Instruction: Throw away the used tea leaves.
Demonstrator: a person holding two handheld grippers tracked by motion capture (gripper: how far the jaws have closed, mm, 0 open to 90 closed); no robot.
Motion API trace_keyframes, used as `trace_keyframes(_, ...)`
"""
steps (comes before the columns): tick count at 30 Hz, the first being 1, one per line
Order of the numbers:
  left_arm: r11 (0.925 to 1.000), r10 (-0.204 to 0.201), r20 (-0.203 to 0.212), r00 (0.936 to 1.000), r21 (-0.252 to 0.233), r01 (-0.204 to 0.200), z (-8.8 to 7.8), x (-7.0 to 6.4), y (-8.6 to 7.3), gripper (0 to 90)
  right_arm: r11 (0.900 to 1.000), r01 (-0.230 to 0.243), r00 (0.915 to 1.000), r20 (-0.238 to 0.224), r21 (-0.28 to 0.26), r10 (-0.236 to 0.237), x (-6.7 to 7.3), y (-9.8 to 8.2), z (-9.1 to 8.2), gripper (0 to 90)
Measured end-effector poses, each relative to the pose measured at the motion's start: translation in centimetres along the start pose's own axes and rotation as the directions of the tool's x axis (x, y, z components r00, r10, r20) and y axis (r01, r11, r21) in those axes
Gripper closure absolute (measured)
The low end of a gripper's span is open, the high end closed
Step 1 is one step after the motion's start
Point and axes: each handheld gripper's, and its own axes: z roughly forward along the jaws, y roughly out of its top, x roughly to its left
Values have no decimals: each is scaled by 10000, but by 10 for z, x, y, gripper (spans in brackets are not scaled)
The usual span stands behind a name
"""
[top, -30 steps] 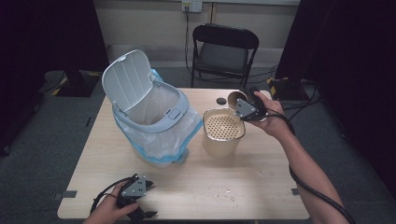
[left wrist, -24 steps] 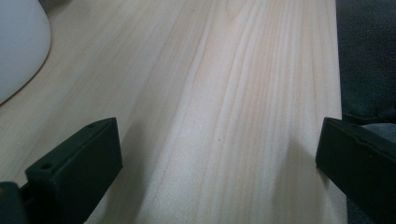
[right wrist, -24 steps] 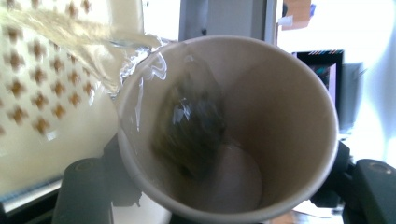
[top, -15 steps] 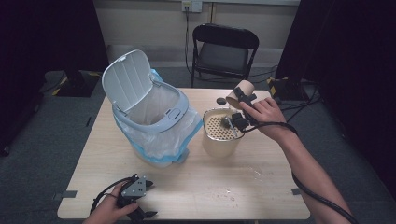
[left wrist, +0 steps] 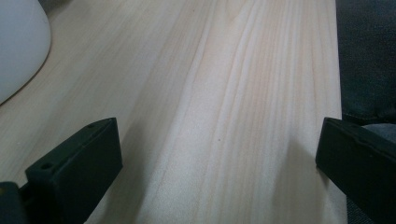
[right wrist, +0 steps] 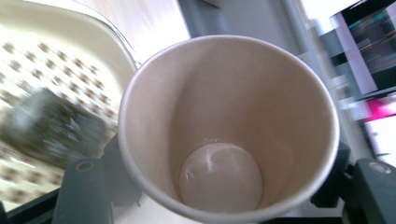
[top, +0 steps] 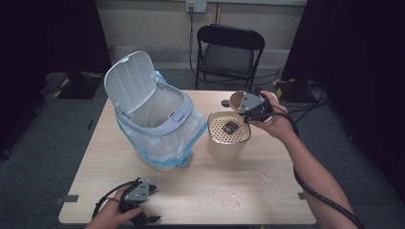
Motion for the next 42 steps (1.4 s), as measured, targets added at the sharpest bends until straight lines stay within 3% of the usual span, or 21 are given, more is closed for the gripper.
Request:
trace_keyframes(3, 10000, -1, -2, 10000, 1, 1, 0, 0, 0, 0, 9946, -1037, 9929, -599, -66, 1032, -3, -2, 1, 293)
trace_keyframes(5, 10000, -2, -3, 10000, 0, 2, 0, 0, 0, 0, 9904, -1379, 9876, -763, -76, 1370, -4, -2, 2, 293)
trace_keyframes(9, 10000, -1, -7, 10000, 2, 1, 0, 0, 0, 0, 9696, -2417, 9643, -1209, -378, 2357, -5, -4, 0, 291)
trace_keyframes(11, 10000, -9, -6, 10000, -4, 9, 0, 0, 0, 0, 9510, -3074, 9419, -1523, -330, 2992, -8, -6, -1, 290)
trace_keyframes(12, 10000, -9, -6, 10000, -4, 9, 0, 0, 0, 0, 9510, -3074, 9419, -1523, -330, 2992, -8, -6, -1, 290)
trace_keyframes(13, 10000, 0, -6, 10000, 3, 0, 0, 0, 0, 0, 9415, -3354, 9297, -1727, -324, 3253, -9, -7, -1, 290)
trace_keyframes(14, 10000, -4, -1, 10000, 1, 4, 0, 0, 0, 0, 9189, -3929, 9035, -2013, -367, 3783, -11, -9, -2, 289)
trace_keyframes(17, 10000, -2, -1, 10000, 3, 2, 0, 0, 0, 0, 8964, -4419, 8781, -2212, -347, 4243, -14, -13, -3, 288)
trace_keyframes(20, 10000, -7, -6, 10000, -1, 7, 0, 0, 0, 0, 8956, -4440, 8772, -2173, -280, 4281, -16, -14, -5, 287)
trace_keyframes(24, 10000, -9, 7, 10000, -2, 9, 0, 0, 0, 0, 8846, -4656, 8646, -2276, -273, 4480, -18, -16, -6, 287)
trace_keyframes(25, 10000, -6, 6, 10000, 1, 6, 0, 0, 0, 0, 8791, -4761, 8574, -2346, -235, 4581, -18, -17, -7, 287)
trace_keyframes(27, 10000, -13, 6, 10000, -5, 13, 0, 0, 0, 0, 8755, -4825, 8540, -2364, -270, 4634, -18, -18, -6, 287)
trace_keyframes(29, 10000, -6, 6, 10000, -2, 6, 0, 0, 0, 0, 8615, -5074, 8374, -2478, -212, 4871, -18, -20, -5, 287)
trace_keyframes(32, 10000, -4, 8, 10000, 1, 4, 0, 0, 0, 0, 8495, -5272, 8234, -2582, -187, 5053, -19, -20, -4, 287)
trace_keyframes(33, 10000, 24, -14, 10000, 6, -24, 0, 0, 0, 0, 8411, -5408, 8131, -2646, -137, 5185, -19, -20, -4, 287)
trace_keyframes(37, 10000, 18, -11, 10000, 6, -18, 0, 0, 0, 0, 8273, -5615, 7980, -2741, -149, 5367, -21, -18, -4, 287)
trace_keyframes(42, 10000, 16, -25, 10000, -2, -16, 0, 0, 0, 0, 8218, -5696, 7919, -2794, -174, 5430, -23, -15, -5, 286)
